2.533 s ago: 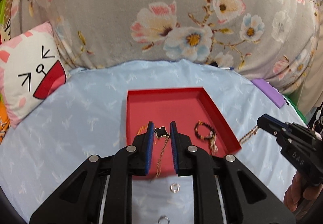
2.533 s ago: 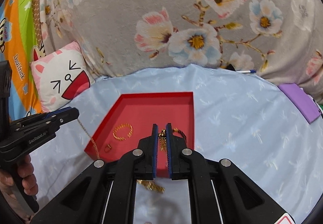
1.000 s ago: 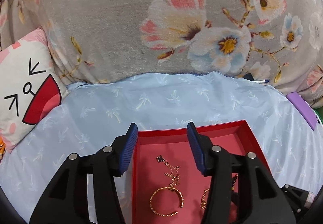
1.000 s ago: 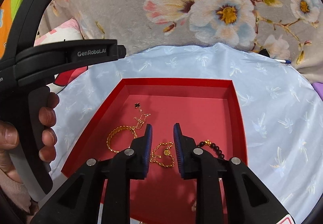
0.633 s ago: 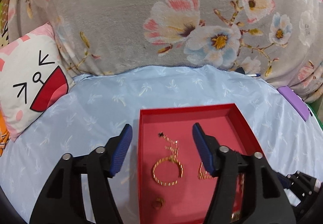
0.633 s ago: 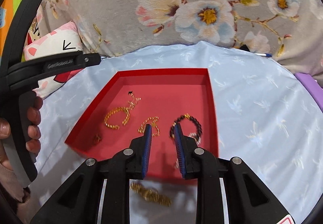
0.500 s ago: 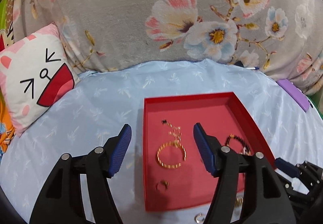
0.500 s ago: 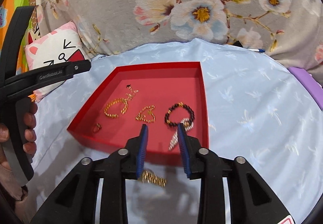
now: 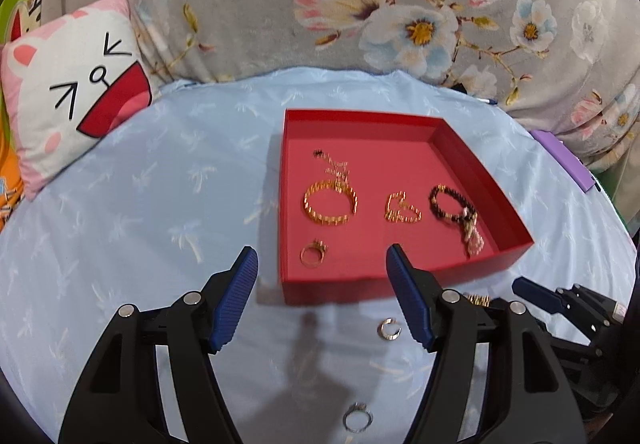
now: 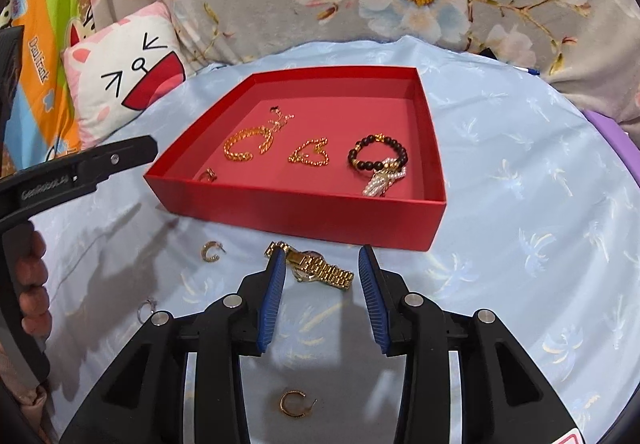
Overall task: Organize jewelry
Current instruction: 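Withdraw both open tools from the red box, then grasp the gold watch with the right tool while the left tool approaches the silver ring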
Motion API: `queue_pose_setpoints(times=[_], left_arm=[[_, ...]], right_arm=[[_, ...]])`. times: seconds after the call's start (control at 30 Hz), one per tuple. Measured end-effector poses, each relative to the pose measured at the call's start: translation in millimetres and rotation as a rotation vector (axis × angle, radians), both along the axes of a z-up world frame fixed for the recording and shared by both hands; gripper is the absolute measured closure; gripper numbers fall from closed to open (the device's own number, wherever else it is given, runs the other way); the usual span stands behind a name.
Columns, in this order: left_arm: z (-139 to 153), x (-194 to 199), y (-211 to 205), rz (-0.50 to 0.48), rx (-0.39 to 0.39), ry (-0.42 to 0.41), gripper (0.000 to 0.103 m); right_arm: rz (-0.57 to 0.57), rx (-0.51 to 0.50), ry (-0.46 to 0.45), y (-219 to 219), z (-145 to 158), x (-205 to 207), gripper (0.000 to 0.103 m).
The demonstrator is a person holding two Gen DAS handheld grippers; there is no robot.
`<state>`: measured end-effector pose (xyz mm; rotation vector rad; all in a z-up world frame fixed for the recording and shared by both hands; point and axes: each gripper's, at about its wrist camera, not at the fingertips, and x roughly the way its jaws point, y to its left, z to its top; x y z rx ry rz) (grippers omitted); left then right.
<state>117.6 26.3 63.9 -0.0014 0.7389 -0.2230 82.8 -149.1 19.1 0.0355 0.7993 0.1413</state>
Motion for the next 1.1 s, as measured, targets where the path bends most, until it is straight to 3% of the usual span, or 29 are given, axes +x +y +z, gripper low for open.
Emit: queue_pose_setpoints(times=[0.37, 0.47, 0.6, 0.7, 0.87, 1.1], left_arm=[[-33, -24, 7, -0.023, -0.008, 0.088, 0.039], [-38, -27, 6, -0.032, -0.005, 0.101, 0.039], [-43, -28, 6, -0.037, -0.012, 0.116, 0.039], [-45, -29, 7, -0.038, -0.019, 0.124, 0.039], [-49, -32, 7, -0.038, -0.015, 0.133, 0.039], [-52, -33, 3, -0.052, -0.013, 0.142, 0.039]], right_arm=[[0.043, -0.011, 0.065, 6, -18, 14, 0.06], [0.051, -0.021, 0.066, 7, -18, 20, 0.052], [0.071, -0.012, 0.084, 11, -21, 27, 0.052], [0.084, -0.032, 0.099, 16, -25, 24, 0.054], [0.081, -0.043, 0.102, 20, -25, 19, 0.08], [0.077, -0.011, 0.102, 16, -25, 13, 0.08]])
